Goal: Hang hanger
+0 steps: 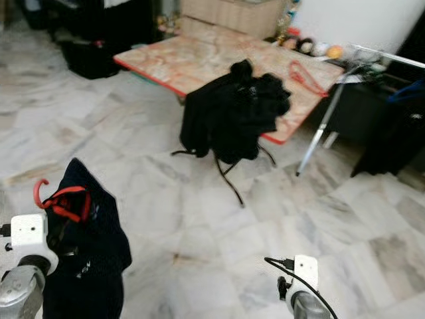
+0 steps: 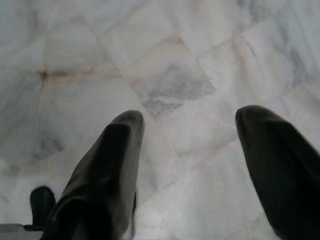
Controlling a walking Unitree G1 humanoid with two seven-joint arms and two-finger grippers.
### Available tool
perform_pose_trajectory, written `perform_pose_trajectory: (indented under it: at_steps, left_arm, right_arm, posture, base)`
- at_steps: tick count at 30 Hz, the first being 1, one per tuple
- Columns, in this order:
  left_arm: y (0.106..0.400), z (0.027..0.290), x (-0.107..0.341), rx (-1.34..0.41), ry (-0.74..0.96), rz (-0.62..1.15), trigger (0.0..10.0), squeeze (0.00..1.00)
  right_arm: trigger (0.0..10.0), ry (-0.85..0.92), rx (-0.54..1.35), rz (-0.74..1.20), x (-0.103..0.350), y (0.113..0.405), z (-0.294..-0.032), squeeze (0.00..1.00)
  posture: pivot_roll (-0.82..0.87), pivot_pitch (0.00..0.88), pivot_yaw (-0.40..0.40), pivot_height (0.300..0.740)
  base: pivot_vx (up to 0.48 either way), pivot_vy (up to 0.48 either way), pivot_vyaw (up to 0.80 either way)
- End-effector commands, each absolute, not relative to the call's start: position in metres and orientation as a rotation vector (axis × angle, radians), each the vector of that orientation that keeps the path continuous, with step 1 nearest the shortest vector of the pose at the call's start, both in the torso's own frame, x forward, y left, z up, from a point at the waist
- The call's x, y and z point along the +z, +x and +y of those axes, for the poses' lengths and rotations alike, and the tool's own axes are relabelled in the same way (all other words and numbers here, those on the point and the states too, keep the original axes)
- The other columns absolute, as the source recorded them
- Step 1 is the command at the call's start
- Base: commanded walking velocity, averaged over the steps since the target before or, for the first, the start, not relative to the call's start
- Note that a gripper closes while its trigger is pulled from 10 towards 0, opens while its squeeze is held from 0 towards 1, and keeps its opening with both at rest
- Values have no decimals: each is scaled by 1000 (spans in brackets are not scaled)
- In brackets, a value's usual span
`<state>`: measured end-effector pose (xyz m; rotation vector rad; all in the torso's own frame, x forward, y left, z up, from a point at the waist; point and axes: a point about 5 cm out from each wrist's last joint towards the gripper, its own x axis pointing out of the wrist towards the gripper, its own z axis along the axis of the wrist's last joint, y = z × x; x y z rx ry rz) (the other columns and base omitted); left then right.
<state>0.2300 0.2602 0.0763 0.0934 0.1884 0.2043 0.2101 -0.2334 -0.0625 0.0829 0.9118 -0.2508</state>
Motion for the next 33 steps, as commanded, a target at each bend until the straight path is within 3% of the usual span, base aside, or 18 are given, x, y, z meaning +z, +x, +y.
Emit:
perform_pose_trajectory:
  at_steps: [1, 33]
  left_arm:
    - [233, 255, 84, 188, 96, 137, 10000, 0]
    - [234, 256, 85, 194, 103, 152, 10000, 0]
  right_arm:
    - [10000, 39, -257, 931, -62, 207, -243, 0]
    - [10000, 26, -221, 942, -62, 207, -241, 0]
  posture:
    - [104, 0, -103, 716]
    - [109, 0, -97, 716]
  base:
    - [0, 0, 800]
    - [0, 0, 800]
